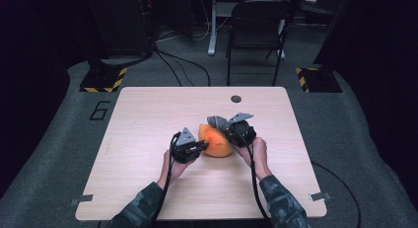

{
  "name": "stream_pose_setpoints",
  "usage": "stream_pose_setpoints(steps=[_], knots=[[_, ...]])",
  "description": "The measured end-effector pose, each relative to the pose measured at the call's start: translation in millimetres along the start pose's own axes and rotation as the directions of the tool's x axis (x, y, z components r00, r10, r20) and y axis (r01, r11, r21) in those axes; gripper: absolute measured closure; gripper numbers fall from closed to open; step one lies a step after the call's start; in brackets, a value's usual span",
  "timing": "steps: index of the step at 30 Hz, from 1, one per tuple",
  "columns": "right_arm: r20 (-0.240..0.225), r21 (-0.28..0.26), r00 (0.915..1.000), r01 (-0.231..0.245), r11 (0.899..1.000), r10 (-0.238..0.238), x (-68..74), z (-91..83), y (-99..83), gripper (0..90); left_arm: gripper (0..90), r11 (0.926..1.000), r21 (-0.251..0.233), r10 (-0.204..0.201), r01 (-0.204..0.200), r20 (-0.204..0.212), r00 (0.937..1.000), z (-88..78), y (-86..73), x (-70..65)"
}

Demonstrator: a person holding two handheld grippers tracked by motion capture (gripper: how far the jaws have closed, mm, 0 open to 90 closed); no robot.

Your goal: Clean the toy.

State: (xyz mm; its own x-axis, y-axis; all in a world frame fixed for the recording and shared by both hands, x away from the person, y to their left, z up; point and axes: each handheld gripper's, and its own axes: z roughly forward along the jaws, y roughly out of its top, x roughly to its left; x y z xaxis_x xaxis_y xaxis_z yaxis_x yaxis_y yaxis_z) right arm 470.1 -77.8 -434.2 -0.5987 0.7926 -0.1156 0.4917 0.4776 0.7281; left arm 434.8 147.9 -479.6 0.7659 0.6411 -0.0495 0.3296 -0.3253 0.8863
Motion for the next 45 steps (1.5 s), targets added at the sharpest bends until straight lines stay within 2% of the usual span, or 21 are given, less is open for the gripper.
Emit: stream_pose_setpoints(steps=[4,7,8,10,14,16,19,21,23,26,27,28,34,36,39,40,42,43,45], knots=[[-0.010,0.013,0.9999,-0.008,1.000,0.008,-2.6,2.8,3.0,76.1,60.3,0.9999,-0.006,0.010,-0.011,-0.072,0.9974,0.0,-0.6,-4.4],[-0.014,0.028,0.9992,-0.037,0.999,0.038,-3.5,5.2,7.4,76.1,50.9,0.9998,-0.001,0.018,-0.018,-0.093,0.9955,0.7,-2.8,-7.4],[-0.008,0.026,0.9996,-0.027,0.999,0.027,-4.2,6.3,8.7,76.1,48.9,0.9995,0.006,0.031,-0.031,-0.097,0.9947,1.5,-3.4,-8.0],[-0.012,0.021,0.9991,-0.040,0.999,0.041,-4.4,8.7,10.3,76.1,46.3,0.9983,0.028,0.053,-0.050,-0.099,0.9936,2.1,-4.6,-9.1],[-0.026,0.033,0.9990,-0.035,0.999,0.036,-7.0,10.2,13.0,76.1,42.1,0.9961,0.047,0.080,-0.075,-0.125,0.9890,7.6,-7.6,-12.7],[-0.030,0.025,0.9983,-0.049,0.998,0.049,-7.1,11.6,13.4,76.1,41.8,0.9954,0.052,0.087,-0.081,-0.133,0.9873,10.5,-9.0,-13.8],[-0.043,0.015,0.9974,-0.057,0.998,0.058,-8.4,12.7,12.7,76.1,50.2,0.9942,0.049,0.102,-0.096,-0.145,0.9841,12.4,-10.6,-12.7],[-0.052,0.003,0.9954,-0.080,0.997,0.080,-10.1,13.8,10.3,76.1,62.8,0.9945,0.047,0.099,-0.094,-0.141,0.9850,13.6,-12.1,-11.5],[-0.060,-0.005,0.9932,-0.100,0.995,0.100,-11.3,14.2,7.8,76.1,71.8,0.9952,0.039,0.095,-0.090,-0.144,0.9851,13.4,-12.8,-11.7],[-0.079,-0.020,0.9905,-0.114,0.993,0.112,-15.5,11.3,5.7,76.0,78.3,0.9958,0.031,0.089,-0.086,-0.141,0.9860,12.4,-12.2,-10.9],[-0.089,-0.034,0.9903,-0.110,0.993,0.107,-18.0,9.7,5.0,76.0,79.2,0.9968,0.028,0.078,-0.075,-0.132,0.9882,11.7,-11.7,-10.0],[-0.096,-0.029,0.9869,-0.133,0.991,0.130,-18.4,6.9,5.1,76.0,79.9,0.9973,0.027,0.070,-0.068,-0.130,0.9890,10.9,-11.0,-9.3],[-0.133,-0.065,0.9777,-0.173,0.983,0.163,-20.3,-13.3,7.3,76.1,82.5,0.9997,0.015,0.021,-0.020,-0.104,0.9944,4.5,-4.9,-5.6],[-0.171,-0.086,0.9715,-0.181,0.980,0.164,-19.7,-19.5,8.8,76.2,82.9,1.0000,-0.001,0.000,0.000,-0.101,0.9949,2.0,-2.1,-5.6],[-0.222,-0.107,0.9593,-0.202,0.974,0.175,-14.4,-28.0,13.0,76.1,83.1,0.9999,-0.012,-0.011,0.009,-0.106,0.9943,-1.1,1.4,-6.7],[-0.232,-0.113,0.9570,-0.204,0.972,0.174,-12.8,-29.9,14.2,76.1,83.2,0.9997,-0.016,-0.018,0.016,-0.100,0.9948,-2.0,2.5,-6.3],[-0.272,-0.126,0.9465,-0.214,0.969,0.174,-5.6,-34.1,18.1,76.1,83.2,0.9991,-0.017,-0.041,0.040,-0.086,0.9954,-2.6,3.5,-7.5],[-0.281,-0.134,0.9448,-0.213,0.968,0.169,-3.6,-34.7,19.1,76.1,83.2,0.9991,-0.015,-0.040,0.038,-0.082,0.9958,-2.9,4.0,-8.0],[-0.316,-0.136,0.9324,-0.228,0.964,0.176,0.5,-35.0,20.6,76.1,83.2,0.9987,-0.017,-0.050,0.049,-0.073,0.9961,-2.8,4.9,-9.7]])
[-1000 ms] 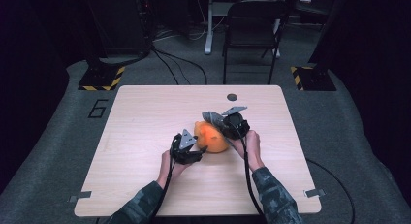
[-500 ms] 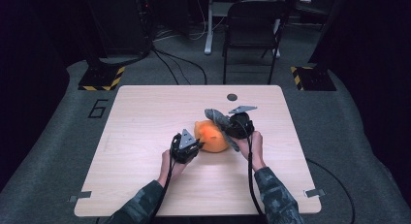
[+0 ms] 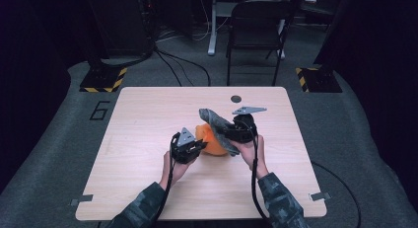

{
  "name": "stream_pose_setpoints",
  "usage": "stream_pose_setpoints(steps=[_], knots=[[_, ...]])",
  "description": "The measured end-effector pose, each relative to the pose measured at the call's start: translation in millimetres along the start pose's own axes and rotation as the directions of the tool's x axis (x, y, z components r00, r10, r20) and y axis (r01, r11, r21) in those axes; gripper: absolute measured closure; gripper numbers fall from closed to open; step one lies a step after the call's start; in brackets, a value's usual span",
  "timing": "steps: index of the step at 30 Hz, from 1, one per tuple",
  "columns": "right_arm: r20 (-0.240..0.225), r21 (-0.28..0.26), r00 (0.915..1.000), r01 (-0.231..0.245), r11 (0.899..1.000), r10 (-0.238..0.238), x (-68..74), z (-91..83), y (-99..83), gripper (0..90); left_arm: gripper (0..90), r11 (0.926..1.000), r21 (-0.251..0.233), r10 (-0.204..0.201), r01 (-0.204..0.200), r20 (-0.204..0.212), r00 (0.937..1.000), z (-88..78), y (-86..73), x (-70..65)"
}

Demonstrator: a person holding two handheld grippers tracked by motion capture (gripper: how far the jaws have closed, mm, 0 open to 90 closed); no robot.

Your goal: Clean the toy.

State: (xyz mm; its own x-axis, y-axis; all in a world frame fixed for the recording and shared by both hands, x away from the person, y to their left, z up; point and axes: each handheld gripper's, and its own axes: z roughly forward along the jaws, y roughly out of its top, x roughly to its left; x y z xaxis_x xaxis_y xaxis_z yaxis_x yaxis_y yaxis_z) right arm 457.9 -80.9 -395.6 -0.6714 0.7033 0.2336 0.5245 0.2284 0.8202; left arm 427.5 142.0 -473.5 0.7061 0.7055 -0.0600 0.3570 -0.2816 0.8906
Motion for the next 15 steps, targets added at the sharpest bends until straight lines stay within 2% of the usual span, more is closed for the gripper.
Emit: stream_pose_setpoints(steps=[3,4,5,8,11,13,15], knots=[[-0.019,-0.008,0.9998,-0.004,1.000,0.004,5.2,3.1,-0.2,76.1,83.2,1.0000,-0.002,-0.008,0.008,0.011,0.9999,0.7,0.6,-1.4],[-0.017,-0.005,0.9998,-0.002,1.000,0.002,6.4,4.5,-0.8,76.1,83.2,1.0000,0.006,0.007,-0.007,0.013,0.9999,0.2,1.2,-0.9],[-0.011,0.004,0.9999,0.009,1.000,-0.009,7.3,7.2,-1.8,76.1,83.2,0.9997,0.008,0.021,-0.021,0.007,0.9998,0.6,1.3,-0.6],[0.021,0.038,0.9988,0.043,0.998,-0.043,10.5,19.3,-8.6,76.1,83.3,0.9995,0.021,0.024,-0.024,0.003,0.9997,2.4,0.5,-1.5],[0.085,0.063,0.9899,0.109,0.992,-0.114,15.3,27.6,-12.7,76.4,83.3,0.9993,0.030,0.022,-0.022,0.009,0.9997,2.9,-0.4,0.6],[0.121,0.075,0.9807,0.146,0.987,-0.154,18.0,28.4,-13.4,76.4,83.2,0.9994,0.028,0.021,-0.021,0.009,0.9997,3.1,-0.5,0.3],[0.129,0.087,0.9773,0.158,0.984,-0.168,17.0,28.0,-14.3,76.4,83.1,0.9994,0.027,0.023,-0.024,0.005,0.9997,3.9,-1.4,0.2]])
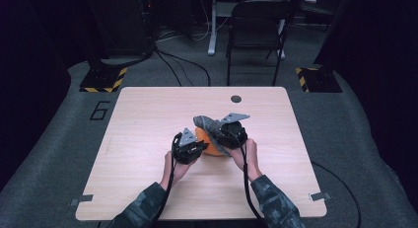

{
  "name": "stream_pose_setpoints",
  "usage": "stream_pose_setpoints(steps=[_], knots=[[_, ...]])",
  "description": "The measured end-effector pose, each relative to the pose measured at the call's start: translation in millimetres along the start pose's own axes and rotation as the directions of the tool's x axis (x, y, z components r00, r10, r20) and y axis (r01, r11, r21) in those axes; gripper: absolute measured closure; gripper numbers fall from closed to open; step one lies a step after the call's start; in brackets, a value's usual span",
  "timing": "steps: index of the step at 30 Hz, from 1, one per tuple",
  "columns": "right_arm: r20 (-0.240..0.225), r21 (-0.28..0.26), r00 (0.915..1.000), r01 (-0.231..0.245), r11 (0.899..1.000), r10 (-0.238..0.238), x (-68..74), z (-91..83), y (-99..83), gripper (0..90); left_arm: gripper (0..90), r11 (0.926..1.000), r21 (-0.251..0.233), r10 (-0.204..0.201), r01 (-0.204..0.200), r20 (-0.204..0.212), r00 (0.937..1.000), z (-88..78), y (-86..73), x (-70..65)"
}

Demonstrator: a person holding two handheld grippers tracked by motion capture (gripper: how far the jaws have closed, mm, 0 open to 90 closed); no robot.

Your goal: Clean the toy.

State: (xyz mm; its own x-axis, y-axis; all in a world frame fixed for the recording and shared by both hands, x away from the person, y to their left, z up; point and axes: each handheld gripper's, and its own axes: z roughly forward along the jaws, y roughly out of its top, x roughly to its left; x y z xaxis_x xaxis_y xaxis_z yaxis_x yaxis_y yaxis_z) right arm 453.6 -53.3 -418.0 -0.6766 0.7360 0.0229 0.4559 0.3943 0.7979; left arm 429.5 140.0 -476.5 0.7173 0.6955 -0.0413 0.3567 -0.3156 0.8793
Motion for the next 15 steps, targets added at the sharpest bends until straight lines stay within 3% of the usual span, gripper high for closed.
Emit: stream_pose_setpoints(steps=[3,7,15], knots=[[-0.008,0.010,0.9999,-0.009,1.000,0.010,-6.8,-0.7,-2.0,76.4,82.9,1.0000,0.005,0.004,-0.004,0.020,0.9998,0.1,-0.6,2.4],[0.020,0.024,0.9997,-0.016,1.000,0.015,-16.4,-4.2,-4.4,76.2,82.8,1.0000,0.003,-0.001,0.001,0.025,0.9997,0.1,-0.9,2.9],[0.037,0.040,0.9965,-0.077,0.996,0.076,-37.4,-7.3,-13.3,76.1,82.5,0.9999,0.007,-0.009,0.009,0.041,0.9991,-0.1,-1.2,4.8]])
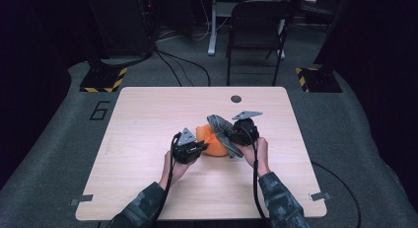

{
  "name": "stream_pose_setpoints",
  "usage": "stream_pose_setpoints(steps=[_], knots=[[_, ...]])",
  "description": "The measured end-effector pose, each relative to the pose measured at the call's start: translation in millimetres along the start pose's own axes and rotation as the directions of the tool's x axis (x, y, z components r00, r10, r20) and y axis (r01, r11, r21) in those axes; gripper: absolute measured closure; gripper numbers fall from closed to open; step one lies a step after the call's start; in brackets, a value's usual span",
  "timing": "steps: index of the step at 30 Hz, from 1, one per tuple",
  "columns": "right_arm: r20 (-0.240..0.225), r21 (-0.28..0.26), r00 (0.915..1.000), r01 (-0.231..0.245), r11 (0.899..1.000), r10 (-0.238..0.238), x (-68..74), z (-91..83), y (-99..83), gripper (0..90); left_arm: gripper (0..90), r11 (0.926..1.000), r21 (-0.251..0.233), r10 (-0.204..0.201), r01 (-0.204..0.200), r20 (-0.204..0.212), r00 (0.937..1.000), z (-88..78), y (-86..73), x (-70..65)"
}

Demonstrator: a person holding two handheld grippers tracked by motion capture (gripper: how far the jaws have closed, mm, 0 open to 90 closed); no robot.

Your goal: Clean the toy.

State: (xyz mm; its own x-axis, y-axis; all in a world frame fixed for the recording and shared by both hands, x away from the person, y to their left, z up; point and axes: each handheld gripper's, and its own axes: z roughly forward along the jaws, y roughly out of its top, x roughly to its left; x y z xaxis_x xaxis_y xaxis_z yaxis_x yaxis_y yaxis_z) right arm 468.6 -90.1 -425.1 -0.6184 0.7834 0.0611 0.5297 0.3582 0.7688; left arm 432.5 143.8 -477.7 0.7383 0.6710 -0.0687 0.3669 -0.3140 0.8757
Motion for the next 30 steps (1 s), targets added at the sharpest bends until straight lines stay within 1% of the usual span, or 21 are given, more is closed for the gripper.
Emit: stream_pose_setpoints(steps=[2,3,4,5,6,7,11,12,13,14,15,16,17,18,19,22,24,26,28,29,30], knots=[[0.004,0.003,1.0000,-0.004,1.000,0.003,-2.6,0.9,-1.6,76.1,82.4,1.0000,0.001,-0.005,0.005,0.003,1.0000,0.2,-0.1,0.1],[0.006,0.006,1.0000,0.004,1.000,-0.004,-3.8,1.0,-1.7,76.0,82.4,1.0000,-0.005,-0.006,0.006,-0.001,1.0000,0.8,-0.3,0.3],[0.020,0.014,0.9998,0.004,1.000,-0.004,-4.7,0.7,-1.9,76.0,82.4,1.0000,0.003,-0.004,0.004,0.007,1.0000,0.1,0.0,1.0],[0.028,0.015,0.9995,0.017,1.000,-0.017,-6.1,0.7,-2.0,76.0,82.4,1.0000,-0.003,-0.005,0.005,0.001,1.0000,0.7,-0.2,1.1],[0.036,0.022,0.9994,0.001,1.000,-0.001,-6.4,0.6,-2.5,76.0,82.4,1.0000,-0.001,-0.004,0.004,0.003,1.0000,0.5,-0.2,1.2],[0.033,0.021,0.9994,0.009,1.000,-0.010,-9.4,1.2,-3.5,76.0,82.4,1.0000,-0.002,-0.007,0.007,0.003,1.0000,0.6,-0.2,1.0],[0.042,0.034,0.9988,-0.027,0.999,0.026,-17.1,3.0,-7.9,76.1,82.4,1.0000,0.004,-0.007,0.007,0.009,0.9999,0.3,0.1,0.8],[0.045,0.035,0.9987,-0.026,0.999,0.025,-18.9,3.6,-8.6,76.1,82.4,1.0000,0.001,-0.006,0.006,0.007,1.0000,0.5,0.0,0.8],[0.052,0.036,0.9979,-0.040,0.999,0.038,-21.1,4.7,-10.1,76.1,82.4,1.0000,-0.001,-0.006,0.006,0.004,1.0000,0.8,-0.1,0.7],[0.054,0.037,0.9981,-0.033,0.999,0.031,-24.4,5.6,-11.9,76.1,82.4,1.0000,-0.001,-0.005,0.005,0.006,1.0000,0.8,0.0,0.9],[0.056,0.038,0.9971,-0.053,0.998,0.051,-25.8,6.5,-13.0,76.1,82.4,1.0000,-0.002,-0.010,0.010,0.007,0.9999,1.0,-0.2,0.7],[0.056,0.049,0.9962,-0.069,0.996,0.066,-27.1,6.6,-14.1,76.1,82.4,1.0000,-0.001,-0.005,0.005,0.006,1.0000,0.9,-0.1,1.2],[0.063,0.047,0.9963,-0.061,0.997,0.058,-29.8,7.9,-15.3,76.1,82.4,1.0000,0.000,-0.005,0.005,0.008,1.0000,1.0,-0.2,1.4],[0.076,0.051,0.9949,-0.071,0.996,0.067,-30.9,9.1,-16.2,76.0,82.4,1.0000,0.000,-0.007,0.007,0.008,0.9999,1.0,-0.3,1.6],[0.081,0.059,0.9946,-0.071,0.996,0.066,-32.6,10.0,-17.6,76.1,82.4,1.0000,-0.001,-0.008,0.008,0.007,0.9999,1.1,-0.4,1.7],[0.097,0.080,0.9916,-0.093,0.992,0.085,-39.0,14.3,-22.1,75.9,82.3,1.0000,0.000,-0.007,0.007,0.008,0.9999,1.0,-0.5,1.8],[0.120,0.109,0.9899,-0.089,0.990,0.076,-42.3,17.8,-25.6,75.8,82.3,0.9999,0.000,-0.011,0.011,0.011,0.9999,1.1,-0.7,1.8],[0.140,0.143,0.9874,-0.094,0.985,0.074,-45.9,24.8,-31.6,75.7,82.2,1.0000,-0.001,-0.010,0.010,0.011,0.9999,1.1,-0.7,1.9],[0.133,0.157,0.9860,-0.121,0.980,0.101,-52.1,30.6,-37.1,75.7,82.3,1.0000,0.000,-0.008,0.008,0.014,0.9999,1.3,-0.9,2.2],[0.122,0.161,0.9846,-0.144,0.976,0.125,-54.3,32.0,-39.0,75.7,82.2,0.9999,-0.001,-0.013,0.013,0.013,0.9998,1.3,-1.0,2.4],[0.125,0.165,0.9845,-0.143,0.976,0.123,-57.1,33.4,-40.4,75.7,82.2,0.9999,0.005,-0.013,0.013,0.020,0.9997,0.7,-0.8,3.3]])
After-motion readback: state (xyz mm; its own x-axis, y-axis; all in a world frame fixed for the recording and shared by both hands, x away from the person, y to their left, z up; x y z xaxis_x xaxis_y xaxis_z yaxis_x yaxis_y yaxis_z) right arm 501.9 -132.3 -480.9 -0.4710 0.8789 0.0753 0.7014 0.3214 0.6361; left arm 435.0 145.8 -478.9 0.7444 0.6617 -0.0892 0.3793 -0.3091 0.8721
